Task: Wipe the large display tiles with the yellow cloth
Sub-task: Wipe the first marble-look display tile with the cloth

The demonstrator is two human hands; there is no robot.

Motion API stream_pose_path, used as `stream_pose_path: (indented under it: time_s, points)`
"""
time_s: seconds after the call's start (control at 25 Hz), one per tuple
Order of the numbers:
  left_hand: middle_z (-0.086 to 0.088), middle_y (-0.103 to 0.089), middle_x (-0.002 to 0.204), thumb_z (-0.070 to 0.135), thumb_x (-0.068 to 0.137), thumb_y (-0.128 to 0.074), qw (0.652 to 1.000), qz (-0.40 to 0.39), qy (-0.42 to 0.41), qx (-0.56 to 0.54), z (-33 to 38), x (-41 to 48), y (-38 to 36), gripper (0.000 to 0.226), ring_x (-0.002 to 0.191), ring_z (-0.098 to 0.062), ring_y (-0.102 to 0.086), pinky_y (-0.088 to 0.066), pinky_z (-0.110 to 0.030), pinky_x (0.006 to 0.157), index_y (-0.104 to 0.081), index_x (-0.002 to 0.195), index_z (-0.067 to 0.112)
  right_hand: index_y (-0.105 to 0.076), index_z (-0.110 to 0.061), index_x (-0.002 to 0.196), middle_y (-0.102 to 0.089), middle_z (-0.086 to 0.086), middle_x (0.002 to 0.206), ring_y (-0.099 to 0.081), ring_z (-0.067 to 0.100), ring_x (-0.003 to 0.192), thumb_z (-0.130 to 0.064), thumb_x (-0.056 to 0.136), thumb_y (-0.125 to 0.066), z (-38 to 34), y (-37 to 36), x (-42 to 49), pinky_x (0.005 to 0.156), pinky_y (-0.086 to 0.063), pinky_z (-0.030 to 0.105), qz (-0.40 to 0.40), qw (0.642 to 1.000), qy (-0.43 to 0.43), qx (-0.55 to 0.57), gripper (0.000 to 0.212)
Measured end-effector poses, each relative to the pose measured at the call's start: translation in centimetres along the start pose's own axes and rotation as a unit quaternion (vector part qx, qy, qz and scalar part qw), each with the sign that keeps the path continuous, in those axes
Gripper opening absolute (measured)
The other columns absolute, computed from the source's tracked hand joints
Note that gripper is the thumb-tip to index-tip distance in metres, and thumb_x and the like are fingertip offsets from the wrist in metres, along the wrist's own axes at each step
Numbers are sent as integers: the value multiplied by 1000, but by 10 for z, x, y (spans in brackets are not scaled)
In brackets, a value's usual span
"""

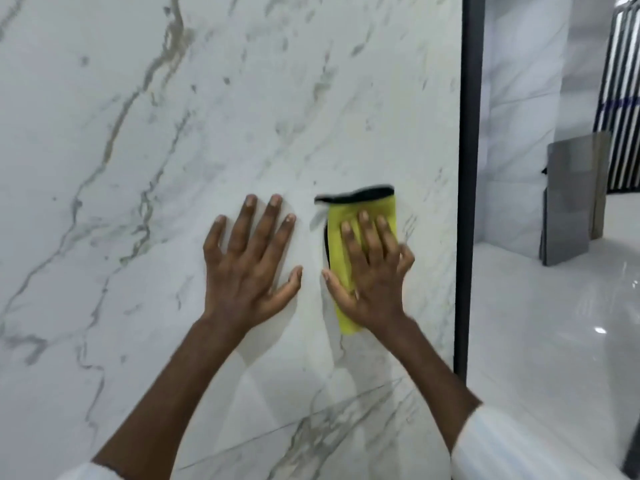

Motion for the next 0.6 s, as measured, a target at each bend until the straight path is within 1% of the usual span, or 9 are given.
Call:
stream_pose_path:
  time_s: [0.08, 0.12, 0.2, 0.28, 0.36, 0.4, 0.48, 0.52, 0.6]
  points:
    - [-12, -31, 170, 53, 100, -51, 1000, 3, 2, -5, 0, 0, -1, 73, 158, -37, -27, -18, -59, 123, -42, 160, 14, -34, -24, 159, -30, 6, 166, -28, 28, 153, -60, 96, -54, 6, -3, 6, 103, -32, 55, 26, 999, -26, 0, 75]
    - [-12, -31, 170, 53, 100, -52, 1000, 7, 3, -6, 0, -1, -1, 73, 158, -37, -27, -18, -59, 123, -42, 160, 14, -34, -24, 159, -29, 6, 166, -27, 29, 154, -60, 96, -52, 8, -7, -15, 103, -33, 56, 22, 999, -30, 2, 75]
    - [-12, -31, 170, 52, 100, -52, 1000, 11, 7, -5, -1, -1, -3, 73, 158, -37, -27, -17, -59, 124, -41, 161, 14, -32, -23, 159, -24, 6, 168, -26, 31, 152, -59, 97, -50, 7, -19, -94, 102, -34, 59, -12, 1000, -15, -13, 74]
    - [-12, -31, 170, 51, 100, -53, 1000, 11, 2, -4, 0, -2, -3, 72, 158, -37, -27, -17, -59, 124, -42, 160, 14, -30, -22, 156, -14, 3, 172, -23, 32, 150, -59, 96, -51, 5, -25, -179, 98, -37, 61, -71, 997, 13, -40, 73]
    - [-12, -34, 169, 47, 101, -55, 999, 17, 2, -30, -1, -2, 0, 65, 158, -36, -29, -17, -58, 123, -50, 156, 13, -29, -23, 156, -8, -1, 174, -20, 30, 152, -60, 95, -55, 4, -25, -219, 94, -36, 60, -112, 993, 22, -34, 76]
    - [-12, -37, 168, 43, 101, -56, 998, 22, 11, -62, 0, -1, 4, 59, 157, -35, -31, -18, -58, 121, -55, 151, 13, -29, -25, 156, -9, -1, 173, -20, 29, 152, -60, 93, -56, 5, -24, -216, 95, -36, 59, -112, 993, 31, -22, 77]
    - [-14, -40, 165, 37, 101, -59, 990, 43, 27, -132, 6, 6, 14, 50, 154, -32, -37, -19, -59, 117, -62, 145, 12, -29, -26, 157, -15, -1, 171, -23, 29, 151, -60, 94, -55, 11, -19, -170, 98, -34, 57, -95, 995, 36, 1, 76]
    - [-15, -39, 165, 36, 100, -60, 987, 50, 31, -148, 11, 16, 20, 51, 153, -30, -38, -20, -58, 117, -62, 145, 13, -28, -27, 158, -19, 1, 170, -24, 29, 151, -59, 95, -52, 17, -14, -134, 99, -34, 56, -70, 997, 35, 0, 75]
    - [-16, -35, 167, 40, 99, -61, 988, 55, 31, -138, 22, 46, 29, 58, 155, -28, -35, -20, -58, 117, -57, 150, 14, -29, -25, 159, -25, 5, 167, -26, 29, 152, -60, 97, -50, 33, -3, -56, 101, -32, 55, -37, 999, 22, -9, 75]
Point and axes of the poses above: each hand's wrist, its own x-axis towards the middle knuckle, its own y-axis out of the back of the hand, z = x × y, the point moved 6 cm from there along x, towards the middle knuckle
